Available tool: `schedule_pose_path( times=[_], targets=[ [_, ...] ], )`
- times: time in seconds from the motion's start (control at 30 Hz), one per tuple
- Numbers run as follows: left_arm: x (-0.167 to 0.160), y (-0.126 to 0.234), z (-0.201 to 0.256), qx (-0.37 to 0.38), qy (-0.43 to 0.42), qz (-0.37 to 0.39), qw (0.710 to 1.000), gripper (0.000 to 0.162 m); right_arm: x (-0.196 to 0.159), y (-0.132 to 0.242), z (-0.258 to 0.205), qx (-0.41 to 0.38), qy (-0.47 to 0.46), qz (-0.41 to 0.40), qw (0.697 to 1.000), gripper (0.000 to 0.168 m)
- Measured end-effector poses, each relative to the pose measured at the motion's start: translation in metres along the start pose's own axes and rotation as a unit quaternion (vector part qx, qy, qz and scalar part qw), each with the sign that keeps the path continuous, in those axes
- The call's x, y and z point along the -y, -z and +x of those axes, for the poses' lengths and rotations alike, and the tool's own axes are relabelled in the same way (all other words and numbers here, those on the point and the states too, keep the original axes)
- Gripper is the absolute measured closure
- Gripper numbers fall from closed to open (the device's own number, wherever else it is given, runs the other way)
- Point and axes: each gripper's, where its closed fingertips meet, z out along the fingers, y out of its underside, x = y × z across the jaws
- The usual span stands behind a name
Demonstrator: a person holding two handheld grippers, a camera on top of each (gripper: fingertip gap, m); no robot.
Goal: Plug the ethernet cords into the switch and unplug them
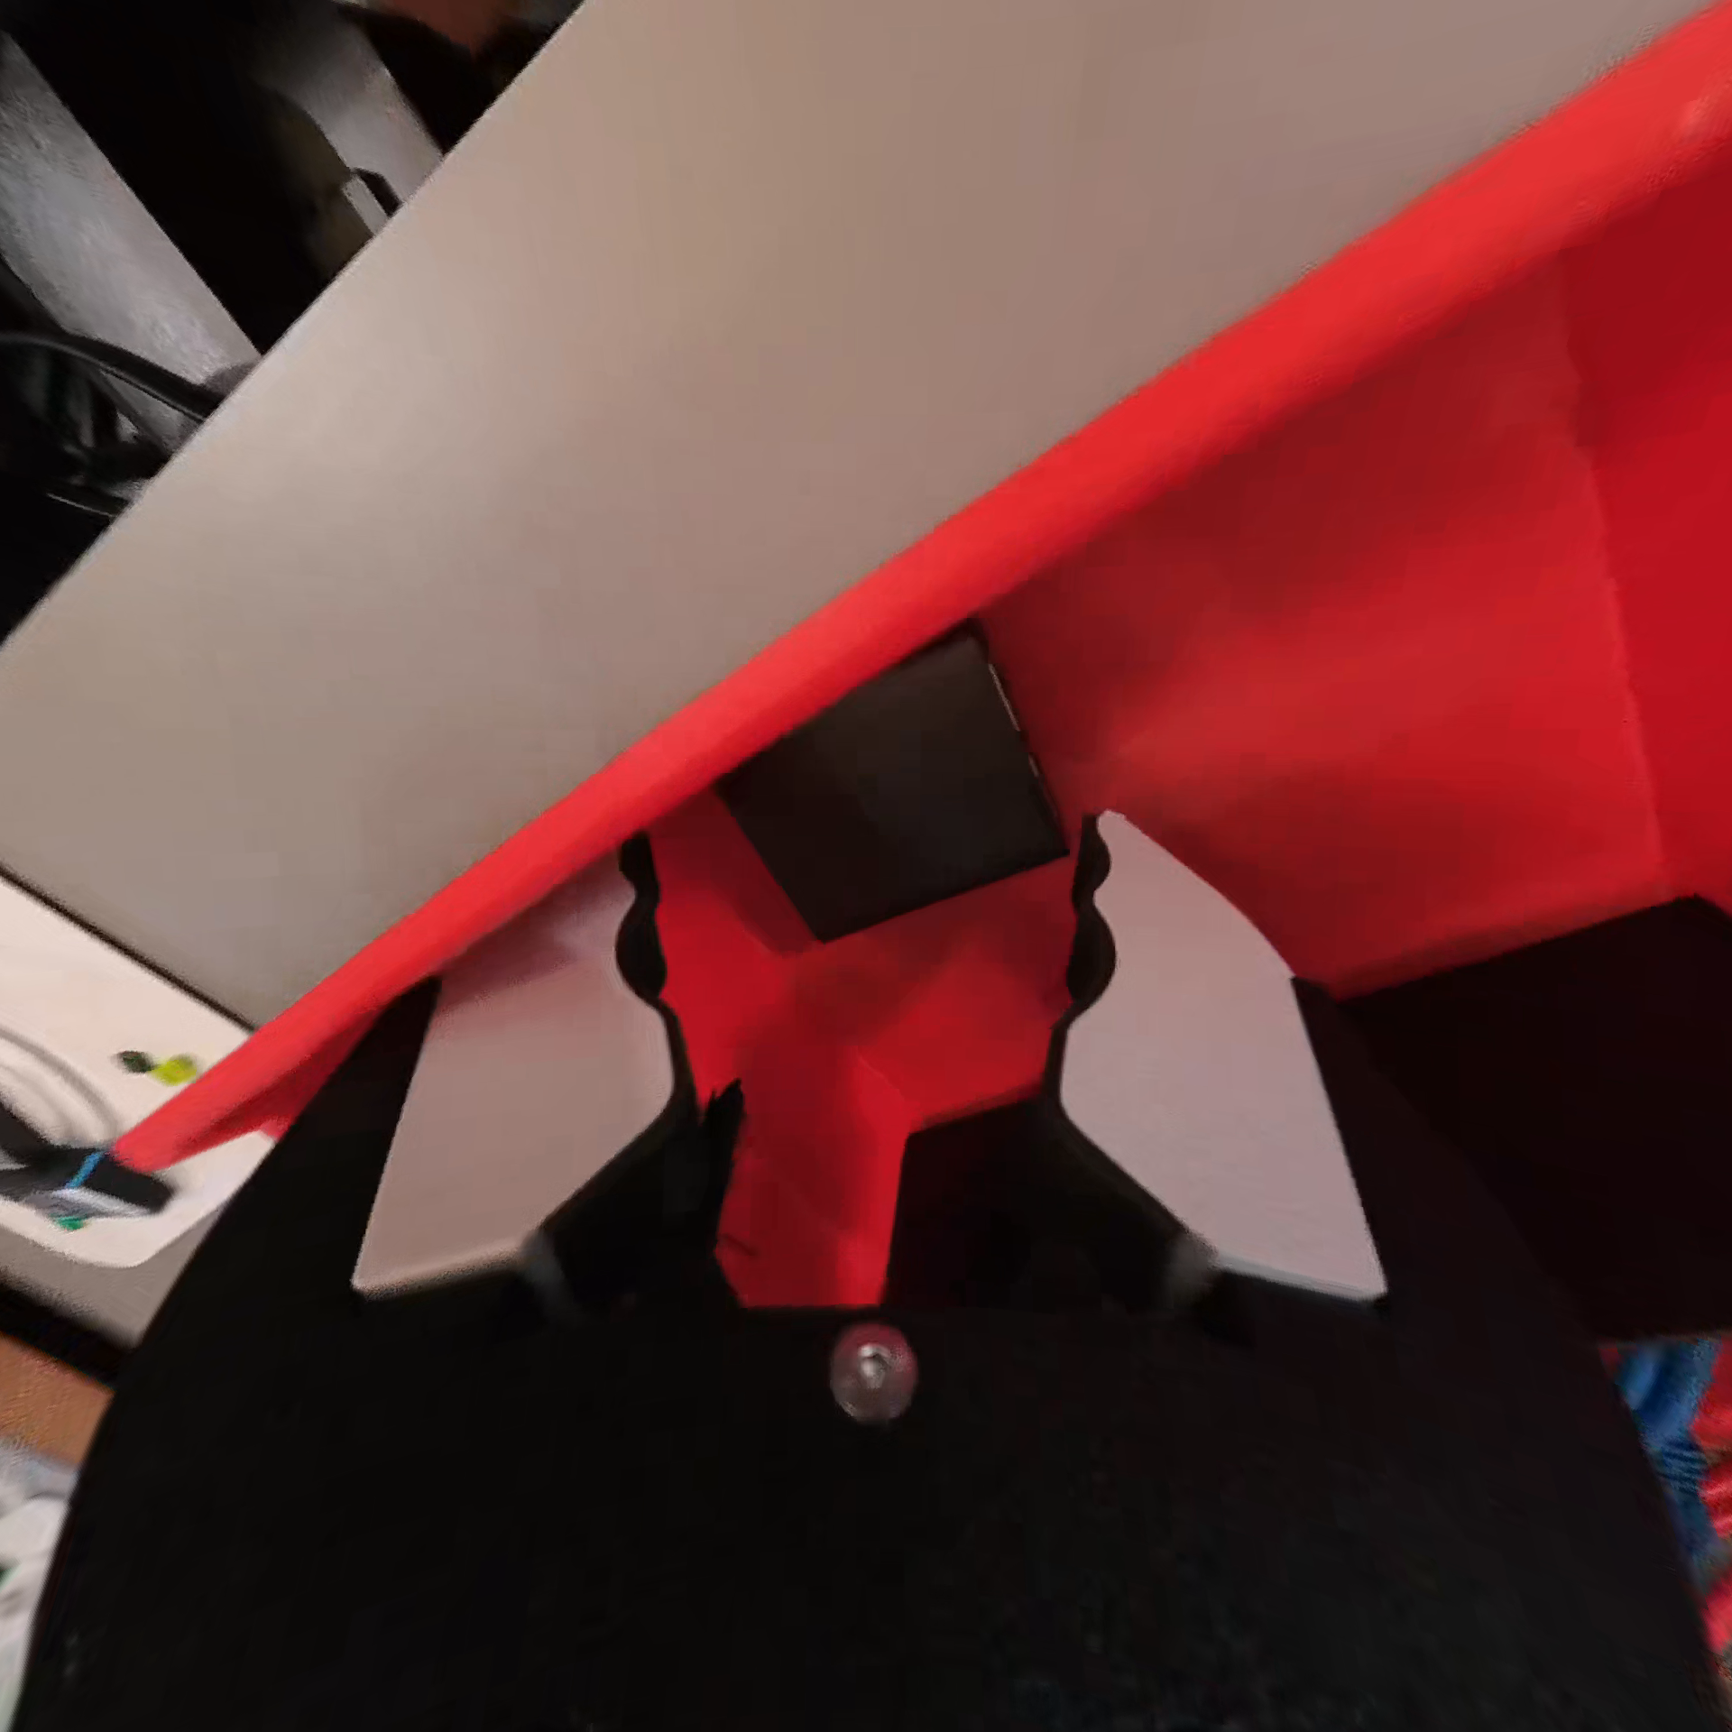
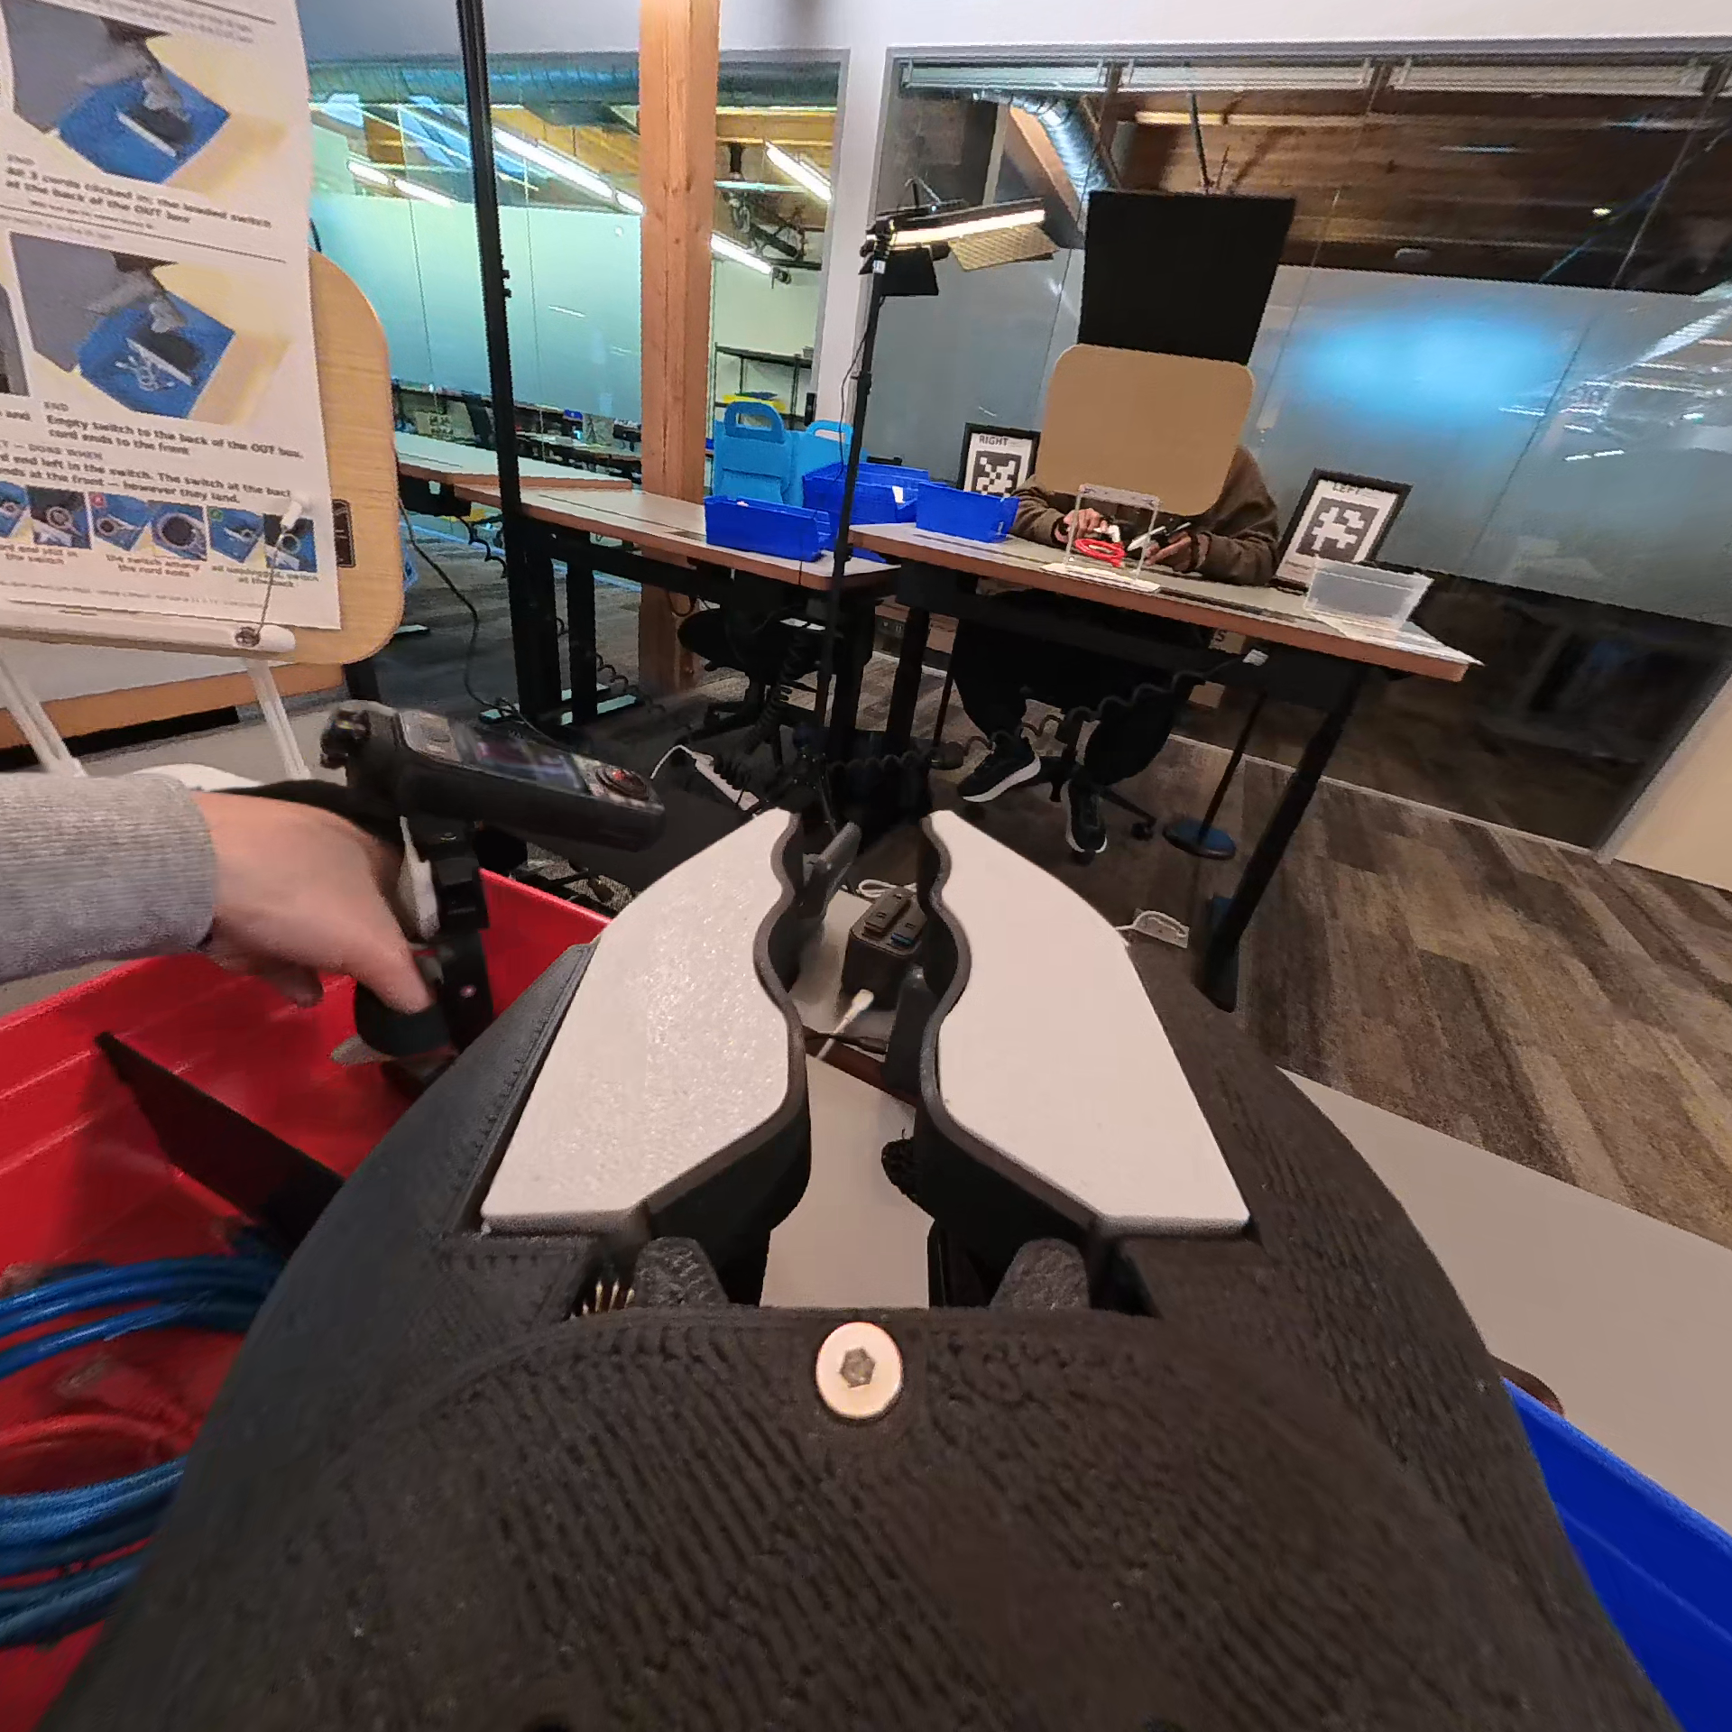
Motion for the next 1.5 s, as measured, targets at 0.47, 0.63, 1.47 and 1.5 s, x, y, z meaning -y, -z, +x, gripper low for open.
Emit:
schedule_pose_path(
  times=[0.47, 0.63, 1.47, 1.5],
  targets=[
    [0.0, 0.001, 0.022, -0.05, -0.053, 0.043, 0.996, 0.088, -0.008, -0.011, -0.042, 0.07, 0.126, -0.007, 0.99, 0.147],
    [-0.007, 0.071, 0.078, -0.236, -0.171, 0.173, 0.941, 0.09, -0.026, -0.014, -0.08, 0.132, 0.292, 0.0, 0.947, 0.146],
    [-0.176, 0.197, 0.151, -0.478, -0.425, 0.04, 0.768, 0.089, -0.011, 0.081, -0.242, 0.531, 0.297, 0.09, 0.789, 0.148],
    [-0.172, 0.199, 0.152, -0.483, -0.419, 0.055, 0.767, 0.088, -0.01, 0.079, -0.239, 0.526, 0.297, 0.089, 0.792, 0.148]
  ],
)
